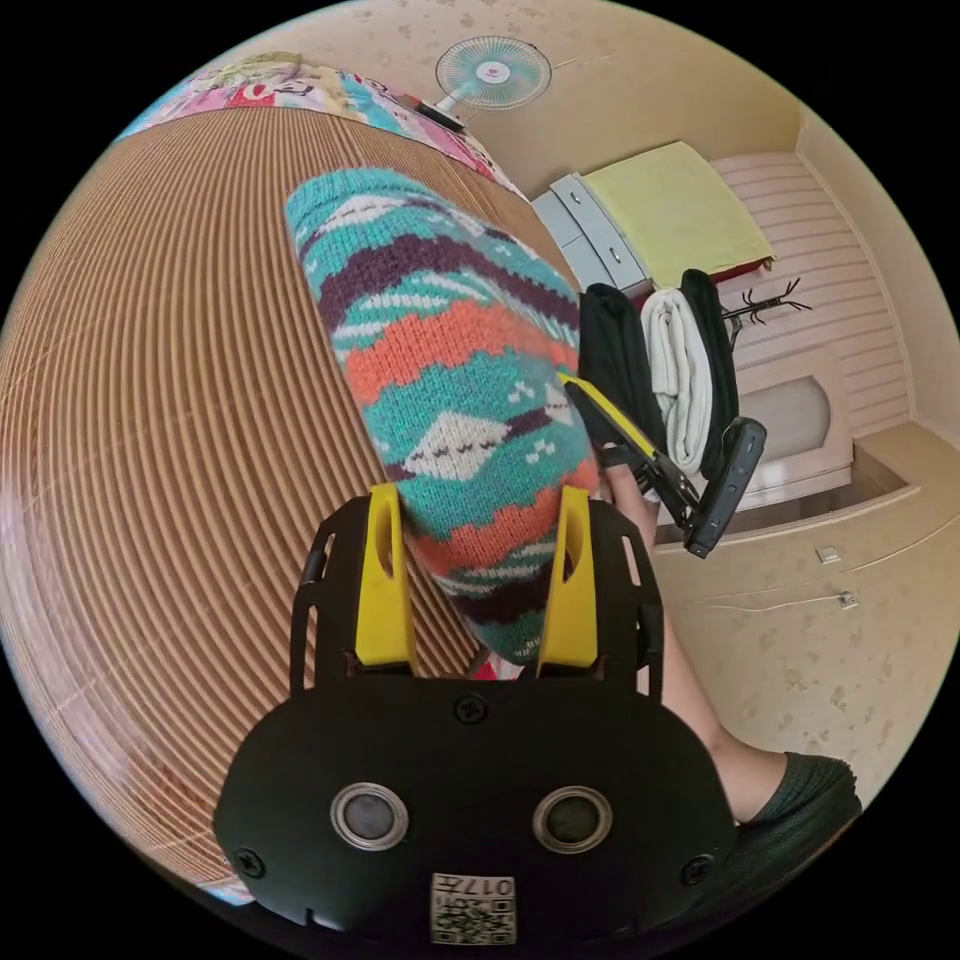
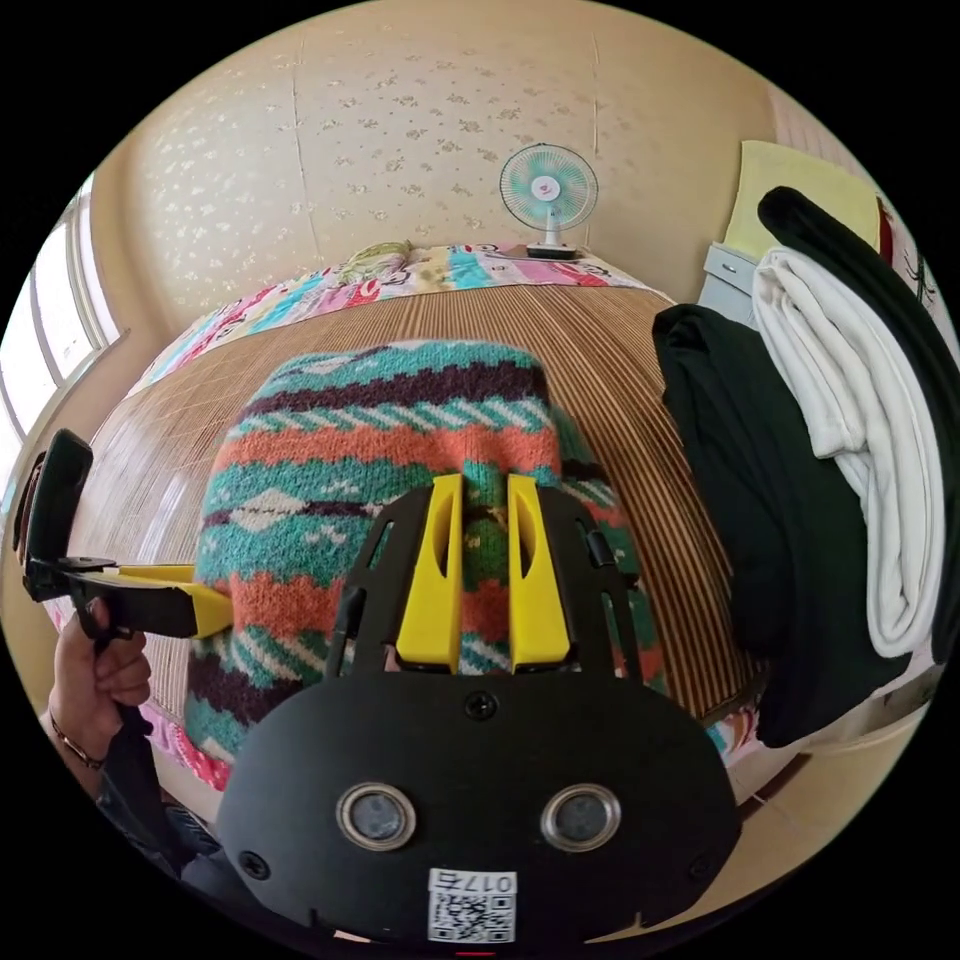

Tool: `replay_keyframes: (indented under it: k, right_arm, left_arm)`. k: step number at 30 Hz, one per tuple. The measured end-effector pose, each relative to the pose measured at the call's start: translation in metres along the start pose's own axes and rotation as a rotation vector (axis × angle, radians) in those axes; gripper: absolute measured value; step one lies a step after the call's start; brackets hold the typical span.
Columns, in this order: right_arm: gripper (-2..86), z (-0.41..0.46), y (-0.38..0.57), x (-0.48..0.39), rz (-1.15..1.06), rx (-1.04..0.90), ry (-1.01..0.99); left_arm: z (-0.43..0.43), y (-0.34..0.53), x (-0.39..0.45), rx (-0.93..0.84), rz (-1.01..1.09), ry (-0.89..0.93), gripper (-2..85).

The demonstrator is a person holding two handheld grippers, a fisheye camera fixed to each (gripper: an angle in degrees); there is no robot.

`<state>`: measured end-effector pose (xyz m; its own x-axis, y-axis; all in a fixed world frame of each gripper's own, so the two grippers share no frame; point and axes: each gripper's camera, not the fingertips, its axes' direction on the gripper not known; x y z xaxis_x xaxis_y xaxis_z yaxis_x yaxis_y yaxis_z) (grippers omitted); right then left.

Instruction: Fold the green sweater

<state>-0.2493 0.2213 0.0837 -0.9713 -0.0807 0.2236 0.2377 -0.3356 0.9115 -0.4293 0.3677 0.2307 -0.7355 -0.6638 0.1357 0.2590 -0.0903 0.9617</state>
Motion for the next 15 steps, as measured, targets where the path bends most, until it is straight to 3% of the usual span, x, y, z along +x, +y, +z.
replay_keyframes:
  k: [8, 15]
  right_arm:
    - [6.6, 0.006, -0.018, 0.067, 0.033, 0.039, 0.141]
    - [6.5, 0.008, -0.023, 0.062, 0.015, 0.075, 0.227]
  left_arm:
    - [0.077, -0.045, 0.033, -0.016, 0.085, 0.03, 20.8]
    - [0.087, -0.009, 0.049, 0.101, 0.069, -0.005, 19.7]
